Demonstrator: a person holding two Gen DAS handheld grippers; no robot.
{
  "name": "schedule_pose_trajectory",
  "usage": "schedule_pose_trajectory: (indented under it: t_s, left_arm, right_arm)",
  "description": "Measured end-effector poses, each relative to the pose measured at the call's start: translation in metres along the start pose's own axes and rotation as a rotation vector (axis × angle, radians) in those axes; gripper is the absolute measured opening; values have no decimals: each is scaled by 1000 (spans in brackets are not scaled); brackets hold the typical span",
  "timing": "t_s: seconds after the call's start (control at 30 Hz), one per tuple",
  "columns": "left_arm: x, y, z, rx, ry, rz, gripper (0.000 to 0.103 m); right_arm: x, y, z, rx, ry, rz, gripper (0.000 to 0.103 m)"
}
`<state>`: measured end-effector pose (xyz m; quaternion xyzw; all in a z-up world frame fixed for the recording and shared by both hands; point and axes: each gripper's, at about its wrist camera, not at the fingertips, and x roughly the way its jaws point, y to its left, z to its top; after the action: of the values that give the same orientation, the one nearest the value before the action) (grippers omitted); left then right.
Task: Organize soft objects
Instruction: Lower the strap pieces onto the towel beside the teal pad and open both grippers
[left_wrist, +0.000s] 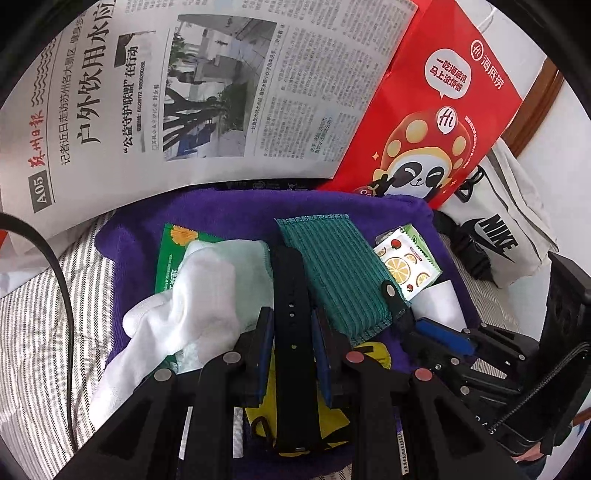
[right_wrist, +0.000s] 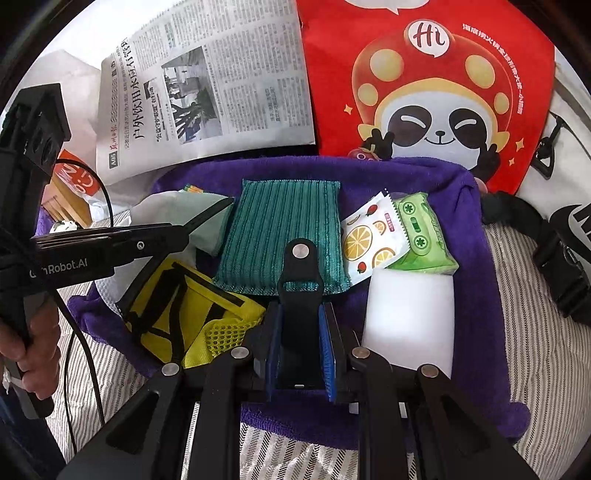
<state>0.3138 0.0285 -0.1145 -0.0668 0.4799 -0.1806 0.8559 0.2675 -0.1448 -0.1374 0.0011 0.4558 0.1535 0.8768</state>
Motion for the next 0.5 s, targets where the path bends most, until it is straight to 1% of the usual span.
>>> schedule_pose_trajectory:
  t_s: [0.5]
  left_arm:
    - [10, 3, -3, -5, 38, -9, 21]
  right_arm:
    - [14, 3, -3, -11, 32, -11, 21]
